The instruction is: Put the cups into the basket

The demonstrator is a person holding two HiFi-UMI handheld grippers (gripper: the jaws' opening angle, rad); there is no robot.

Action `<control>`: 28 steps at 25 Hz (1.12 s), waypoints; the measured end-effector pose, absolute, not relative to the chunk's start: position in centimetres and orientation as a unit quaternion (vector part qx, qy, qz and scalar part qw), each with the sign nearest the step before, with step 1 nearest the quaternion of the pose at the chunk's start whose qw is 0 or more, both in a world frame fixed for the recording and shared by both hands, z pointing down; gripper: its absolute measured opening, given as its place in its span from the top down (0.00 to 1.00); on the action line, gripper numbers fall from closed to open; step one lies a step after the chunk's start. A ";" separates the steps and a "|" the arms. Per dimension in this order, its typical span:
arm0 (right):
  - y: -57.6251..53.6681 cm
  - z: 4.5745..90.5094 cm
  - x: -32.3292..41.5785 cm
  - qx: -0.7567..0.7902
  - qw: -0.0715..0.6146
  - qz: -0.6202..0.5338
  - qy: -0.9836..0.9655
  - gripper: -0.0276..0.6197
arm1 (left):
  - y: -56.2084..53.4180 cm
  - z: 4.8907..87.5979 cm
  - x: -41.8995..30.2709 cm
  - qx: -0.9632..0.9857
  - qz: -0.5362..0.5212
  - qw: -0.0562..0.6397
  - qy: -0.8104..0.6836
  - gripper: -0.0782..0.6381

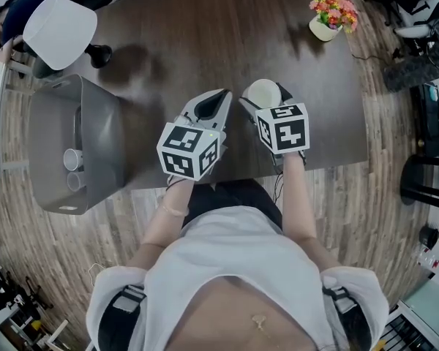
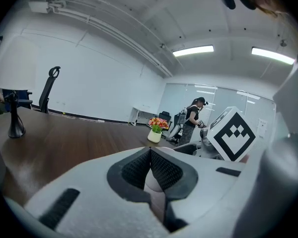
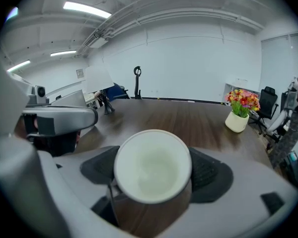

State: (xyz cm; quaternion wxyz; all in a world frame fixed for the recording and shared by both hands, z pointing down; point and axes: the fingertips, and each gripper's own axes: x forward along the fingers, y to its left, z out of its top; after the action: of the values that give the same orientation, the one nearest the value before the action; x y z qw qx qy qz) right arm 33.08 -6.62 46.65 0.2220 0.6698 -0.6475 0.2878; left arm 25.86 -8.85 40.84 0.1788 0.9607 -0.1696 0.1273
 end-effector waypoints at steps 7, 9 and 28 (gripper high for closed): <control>-4.5 46.2 31.4 0.664 0.217 0.277 -0.660 0.33 | -7.1 41.1 24.8 0.960 0.119 0.180 -0.178 0.88; -4.0 46.2 30.6 0.658 0.216 0.274 -0.667 0.33 | -6.8 41.3 24.4 0.959 0.119 0.182 -0.181 0.88; -5.2 46.7 28.3 0.622 0.232 0.262 -0.700 0.33 | -7.9 41.4 23.0 0.954 0.114 0.181 -0.210 0.88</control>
State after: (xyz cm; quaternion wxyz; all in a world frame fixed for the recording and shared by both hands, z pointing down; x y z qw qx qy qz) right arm 28.29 -5.18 46.65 0.2323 0.6220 -0.7004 0.2619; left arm 23.00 -7.85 41.43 0.1808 0.9540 -0.2104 0.1142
